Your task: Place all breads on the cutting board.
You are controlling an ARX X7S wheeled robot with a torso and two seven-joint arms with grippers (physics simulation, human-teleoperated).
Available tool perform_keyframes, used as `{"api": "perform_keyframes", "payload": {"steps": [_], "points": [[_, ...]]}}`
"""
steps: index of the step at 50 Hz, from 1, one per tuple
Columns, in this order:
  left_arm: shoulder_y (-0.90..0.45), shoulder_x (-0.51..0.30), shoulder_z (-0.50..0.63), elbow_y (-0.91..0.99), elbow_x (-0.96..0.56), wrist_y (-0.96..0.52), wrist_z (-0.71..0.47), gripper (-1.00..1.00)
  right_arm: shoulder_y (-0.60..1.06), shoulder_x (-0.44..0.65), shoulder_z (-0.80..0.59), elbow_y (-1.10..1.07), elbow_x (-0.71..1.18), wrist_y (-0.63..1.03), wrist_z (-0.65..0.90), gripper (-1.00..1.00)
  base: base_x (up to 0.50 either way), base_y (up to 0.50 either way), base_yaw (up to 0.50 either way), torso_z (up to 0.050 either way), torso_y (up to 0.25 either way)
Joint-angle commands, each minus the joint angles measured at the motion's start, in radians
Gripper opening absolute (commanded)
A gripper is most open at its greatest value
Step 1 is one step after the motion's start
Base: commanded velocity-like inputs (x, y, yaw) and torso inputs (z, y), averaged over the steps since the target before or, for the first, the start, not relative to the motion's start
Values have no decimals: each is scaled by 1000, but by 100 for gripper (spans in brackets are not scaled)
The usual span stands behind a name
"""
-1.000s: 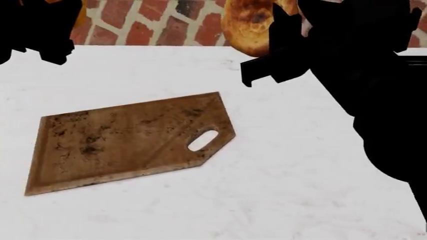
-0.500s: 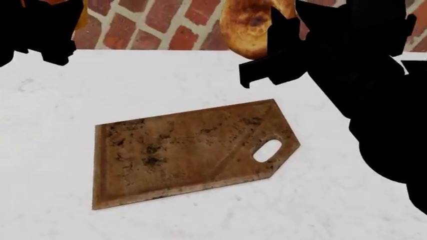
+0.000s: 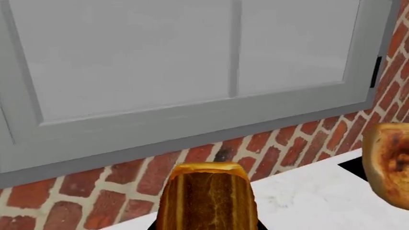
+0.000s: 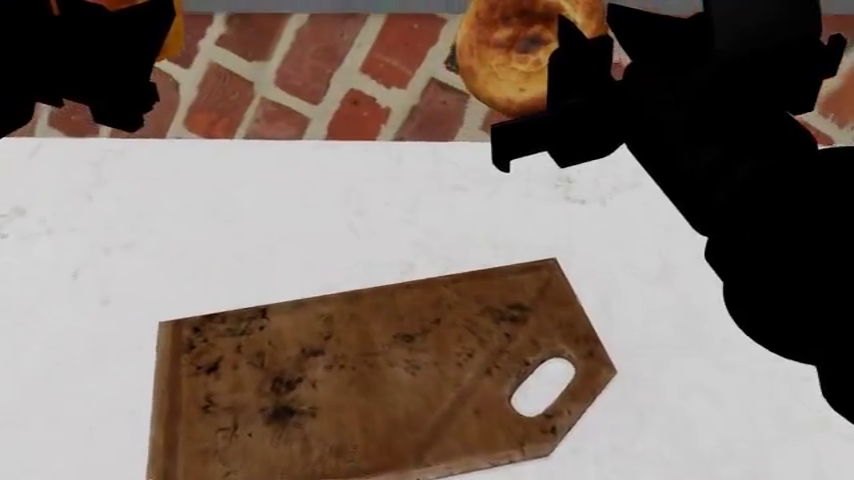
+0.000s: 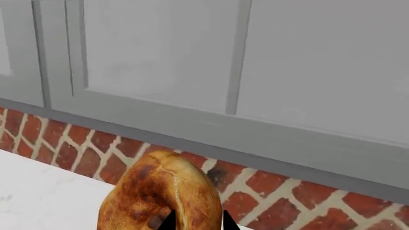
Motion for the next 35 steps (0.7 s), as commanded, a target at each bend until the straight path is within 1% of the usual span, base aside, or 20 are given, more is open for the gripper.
{"api": "perform_keyframes", "payload": {"steps": [1,19,23,29,35], "points": [[-4,-5,-17,0,2,12,-20,-100,-8,1,6,-4,-15,-5,-3,-100,285,0,0,0,0],[-6,7,-10,-10,7,8,-10,-100,-43,12,11,-17,-15,-27,-8,-100,283,0,0,0,2],[0,2,-10,-6,6,10,-12,-100,-36,8,10,-13,-3,-17,-15,-100,26,0,0,0,3],[-2,0,-10,-1,4,7,-8,-100,0,-12,3,26,47,45,-6,-100,0,0,0,0,2],[3,-2,-10,1,3,8,-6,-100,22,-21,-14,41,32,63,-17,-100,0,0,0,2,0]]}}
